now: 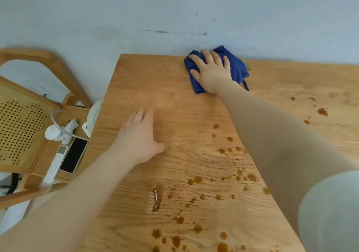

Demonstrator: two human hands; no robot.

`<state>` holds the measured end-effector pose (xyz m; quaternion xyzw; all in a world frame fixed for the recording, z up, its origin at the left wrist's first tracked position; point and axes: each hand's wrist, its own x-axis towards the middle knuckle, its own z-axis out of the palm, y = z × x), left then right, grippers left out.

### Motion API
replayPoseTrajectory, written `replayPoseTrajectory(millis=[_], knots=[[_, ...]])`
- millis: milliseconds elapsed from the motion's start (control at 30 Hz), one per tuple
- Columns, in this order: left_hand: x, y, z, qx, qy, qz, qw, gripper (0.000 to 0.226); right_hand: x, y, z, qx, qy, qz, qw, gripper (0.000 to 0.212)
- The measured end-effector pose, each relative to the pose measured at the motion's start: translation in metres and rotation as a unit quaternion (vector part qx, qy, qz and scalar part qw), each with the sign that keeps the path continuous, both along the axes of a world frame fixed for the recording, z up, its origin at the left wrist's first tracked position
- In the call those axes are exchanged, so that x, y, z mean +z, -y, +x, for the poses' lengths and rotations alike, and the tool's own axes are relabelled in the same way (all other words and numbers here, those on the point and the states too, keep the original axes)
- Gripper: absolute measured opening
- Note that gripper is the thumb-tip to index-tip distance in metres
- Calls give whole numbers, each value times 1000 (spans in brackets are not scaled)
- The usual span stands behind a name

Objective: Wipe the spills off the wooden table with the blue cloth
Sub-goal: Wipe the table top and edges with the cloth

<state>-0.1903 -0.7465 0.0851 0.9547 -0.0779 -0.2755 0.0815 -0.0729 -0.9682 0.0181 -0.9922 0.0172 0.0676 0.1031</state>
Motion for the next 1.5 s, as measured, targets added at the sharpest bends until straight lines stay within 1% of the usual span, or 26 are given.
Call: replayPoseTrajectory(millis=[100,200,267,333,433,533,633,700,800,867,900,933,1000,1100,1167,1233,1333,1433,1500], knots=[[10,31,-3,26,1,-48,999,97,4,-1,-26,40,-10,-9,999,50],[7,66,-7,52,-17,-75,996,103,6,11,-71,121,-5,-26,992,51],[1,84,-11,51,-33,-53,997,112,8,27,-85,181,-17,-38,983,50],[-6,94,-14,43,-41,-17,998,121,9,42,-75,204,-28,-43,978,49],[-13,95,-15,27,-51,14,998,130,4,53,-47,155,-7,-33,987,47],[-18,90,-18,-13,-31,51,998,129,-1,53,-34,121,5,-38,992,48],[-19,85,-23,-16,-9,47,999,128,2,46,-45,107,-6,-47,993,52],[-20,85,-24,-13,-3,38,999,128,4,42,-72,125,-4,-55,991,55],[-18,88,-23,-6,-7,37,999,126,8,44,-121,194,-13,-46,980,59],[-17,89,-22,-5,-9,36,999,127,9,50,-130,221,-29,-39,974,64],[-18,89,-20,-4,-9,35,999,127,9,53,-124,221,-30,-40,974,63],[-18,89,-19,-7,-9,34,999,127,8,55,-113,206,-24,-43,977,59],[-21,89,-20,-13,-13,37,999,127,4,60,-83,140,-3,-41,989,50],[-25,90,-19,-21,-19,45,999,128,2,69,-46,38,2,-34,999,48],[-25,92,-16,-20,-29,48,998,129,0,67,-39,12,0,-39,999,48],[-23,94,-16,-18,-37,54,998,129,1,60,-51,2,-1,-38,999,49],[-22,95,-17,-30,-31,59,997,128,3,52,-98,15,5,-45,999,51],[-20,94,-17,-31,-29,63,997,127,9,47,-144,76,-4,-50,996,51],[-17,94,-16,-30,-31,61,997,126,10,51,-149,104,-21,-54,993,53]])
